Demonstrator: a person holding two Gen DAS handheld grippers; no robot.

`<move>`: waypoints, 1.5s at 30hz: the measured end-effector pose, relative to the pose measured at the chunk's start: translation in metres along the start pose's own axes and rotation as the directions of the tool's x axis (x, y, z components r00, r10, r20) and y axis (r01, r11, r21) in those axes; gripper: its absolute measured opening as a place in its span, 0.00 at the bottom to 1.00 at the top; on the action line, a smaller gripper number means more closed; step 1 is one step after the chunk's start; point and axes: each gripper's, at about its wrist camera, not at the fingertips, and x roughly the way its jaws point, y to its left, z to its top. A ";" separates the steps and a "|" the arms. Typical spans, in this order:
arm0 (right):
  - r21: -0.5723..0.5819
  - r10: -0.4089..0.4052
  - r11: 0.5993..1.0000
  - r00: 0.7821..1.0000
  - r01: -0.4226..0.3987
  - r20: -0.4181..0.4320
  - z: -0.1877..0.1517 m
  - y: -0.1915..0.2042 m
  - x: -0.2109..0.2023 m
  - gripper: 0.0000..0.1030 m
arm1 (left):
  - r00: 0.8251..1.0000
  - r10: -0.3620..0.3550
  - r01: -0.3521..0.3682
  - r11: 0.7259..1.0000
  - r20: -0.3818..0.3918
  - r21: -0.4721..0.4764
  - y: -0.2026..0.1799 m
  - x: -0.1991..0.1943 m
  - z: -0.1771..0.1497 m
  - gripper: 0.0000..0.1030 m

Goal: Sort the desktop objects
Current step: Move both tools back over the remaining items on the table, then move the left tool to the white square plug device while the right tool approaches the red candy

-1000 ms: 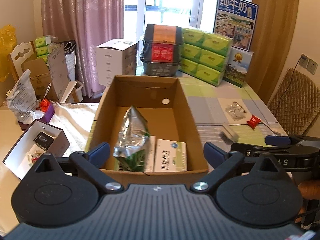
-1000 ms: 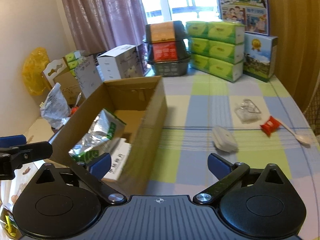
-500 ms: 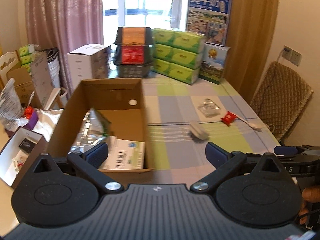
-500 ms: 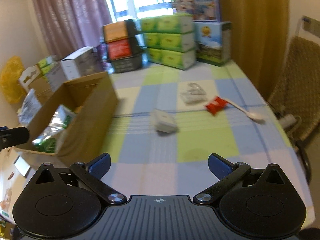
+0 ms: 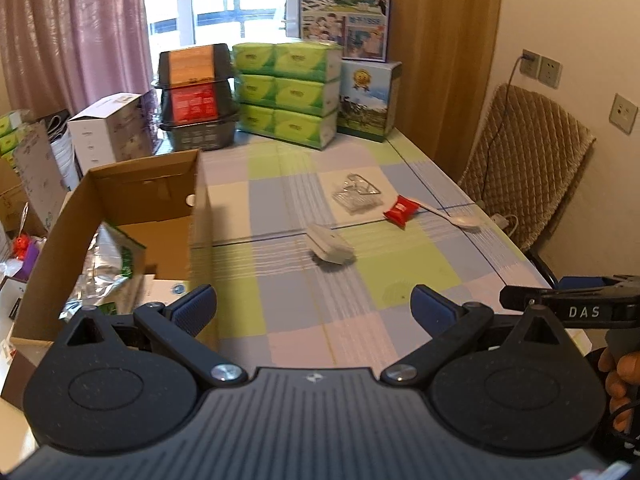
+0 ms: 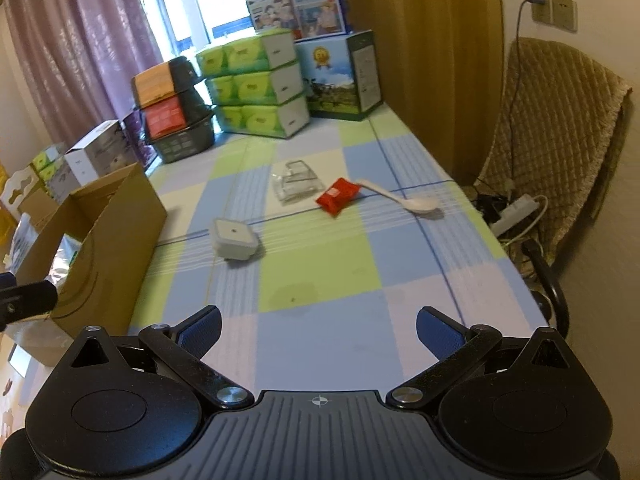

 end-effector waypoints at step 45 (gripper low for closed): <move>-0.154 0.011 0.988 1.000 -0.009 0.006 0.051 -0.029 0.082 0.98 | 0.999 0.043 -0.041 0.995 -0.017 0.092 -0.036 0.131 0.006 0.98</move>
